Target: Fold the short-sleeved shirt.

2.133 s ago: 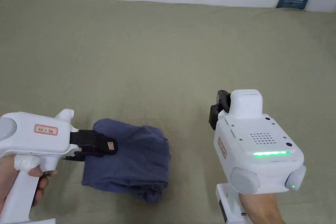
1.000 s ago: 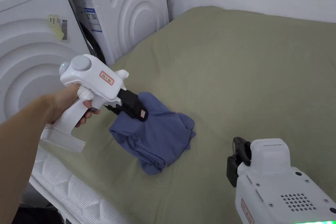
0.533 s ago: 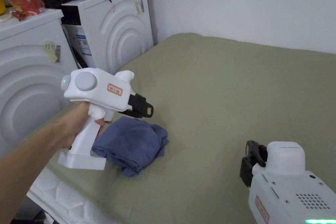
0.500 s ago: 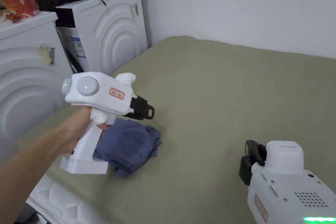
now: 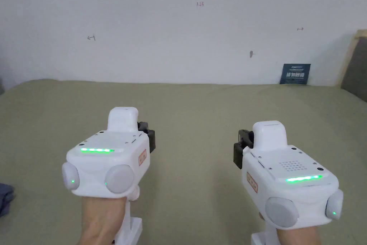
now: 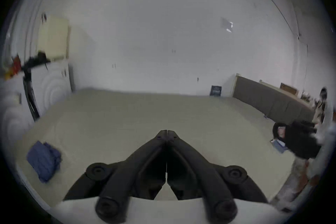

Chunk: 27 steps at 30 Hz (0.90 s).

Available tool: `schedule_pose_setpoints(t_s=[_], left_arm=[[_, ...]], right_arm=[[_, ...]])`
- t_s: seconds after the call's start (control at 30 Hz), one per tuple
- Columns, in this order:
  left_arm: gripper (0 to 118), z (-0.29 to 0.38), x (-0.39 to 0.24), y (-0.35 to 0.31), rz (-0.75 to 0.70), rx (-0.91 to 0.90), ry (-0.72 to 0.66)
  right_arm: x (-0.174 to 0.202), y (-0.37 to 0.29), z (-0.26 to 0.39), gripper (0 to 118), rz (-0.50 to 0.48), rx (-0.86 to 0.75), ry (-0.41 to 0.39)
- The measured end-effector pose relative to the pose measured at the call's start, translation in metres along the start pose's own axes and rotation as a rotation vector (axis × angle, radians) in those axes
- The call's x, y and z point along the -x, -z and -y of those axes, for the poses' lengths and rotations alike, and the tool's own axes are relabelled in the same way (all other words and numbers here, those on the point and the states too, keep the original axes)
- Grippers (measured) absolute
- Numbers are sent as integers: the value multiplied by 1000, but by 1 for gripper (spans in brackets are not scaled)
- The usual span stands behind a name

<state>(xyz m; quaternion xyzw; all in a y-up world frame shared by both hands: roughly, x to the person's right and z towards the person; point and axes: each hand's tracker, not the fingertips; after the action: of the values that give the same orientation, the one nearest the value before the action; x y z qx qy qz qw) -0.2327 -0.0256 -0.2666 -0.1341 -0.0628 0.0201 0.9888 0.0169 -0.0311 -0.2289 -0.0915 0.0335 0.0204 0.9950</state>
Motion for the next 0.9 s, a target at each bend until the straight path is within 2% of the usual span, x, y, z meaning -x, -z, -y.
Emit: schedule_pose_setpoints(t_s=[0.07,0.23,0.63,0.9], left_arm=[[0,4,-18,-5,-69,-41,77],[0,1,-28,-20,-104,-106,69],[0,-6,-10,-34,-144,-113,90],[0,-7,-8,-36,-134,-113,91]], right_arm=[[-12,-7,-1,0,45,-17,10],[-22,-14,-1,0,72,-48,25],[3,-13,-1,0,77,-89,-27],[4,-11,-3,0,87,-89,11]])
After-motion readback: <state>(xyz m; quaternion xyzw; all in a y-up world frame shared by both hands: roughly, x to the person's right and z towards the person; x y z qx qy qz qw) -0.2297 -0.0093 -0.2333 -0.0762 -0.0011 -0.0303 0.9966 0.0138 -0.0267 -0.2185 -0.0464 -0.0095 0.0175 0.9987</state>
